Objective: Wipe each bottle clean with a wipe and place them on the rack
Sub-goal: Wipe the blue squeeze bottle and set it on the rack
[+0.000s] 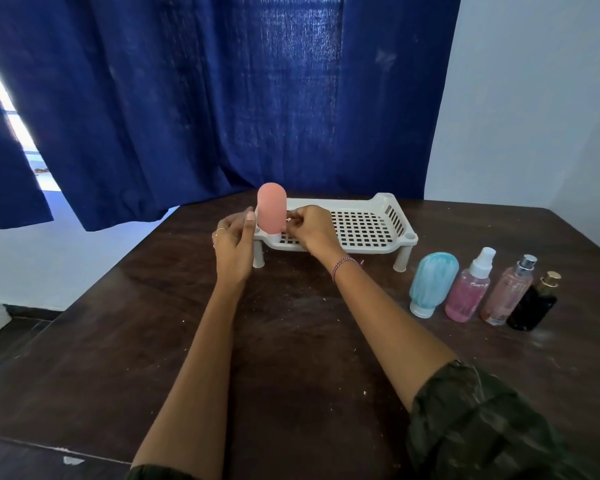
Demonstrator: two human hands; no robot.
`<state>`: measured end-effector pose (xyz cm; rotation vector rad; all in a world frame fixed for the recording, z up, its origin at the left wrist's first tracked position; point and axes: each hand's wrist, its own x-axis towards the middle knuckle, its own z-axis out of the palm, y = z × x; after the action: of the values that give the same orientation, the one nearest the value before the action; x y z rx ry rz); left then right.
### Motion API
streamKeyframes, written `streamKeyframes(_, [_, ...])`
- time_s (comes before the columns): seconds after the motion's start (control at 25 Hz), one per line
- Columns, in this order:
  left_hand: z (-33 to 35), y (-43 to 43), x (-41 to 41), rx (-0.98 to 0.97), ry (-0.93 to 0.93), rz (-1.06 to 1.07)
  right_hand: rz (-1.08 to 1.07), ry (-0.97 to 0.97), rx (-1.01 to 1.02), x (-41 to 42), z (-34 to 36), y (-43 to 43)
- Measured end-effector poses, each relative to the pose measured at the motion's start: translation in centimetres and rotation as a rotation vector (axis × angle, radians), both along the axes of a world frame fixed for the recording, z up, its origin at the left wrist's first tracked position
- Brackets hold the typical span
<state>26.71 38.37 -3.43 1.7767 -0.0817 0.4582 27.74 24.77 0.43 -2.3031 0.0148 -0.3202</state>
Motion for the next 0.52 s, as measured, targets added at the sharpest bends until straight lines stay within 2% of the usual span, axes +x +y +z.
streamKeyframes(0.2, [1.2,-0.7,-2.1,0.060,-0.106,0.178,-0.086,-0.155,-0.005,-3.4,1.0,-1.4])
streamKeyframes(0.4, [3.3,-3.6,-5.9,0.021,-0.259,0.132,-0.128,-0.319,0.007,-8.4,2.8,-3.4])
streamKeyframes(0.52, [4.5,-6.2,-9.0,-0.090,-0.256,0.056,-0.137,-0.330,-0.004,-11.4,3.7,-5.1])
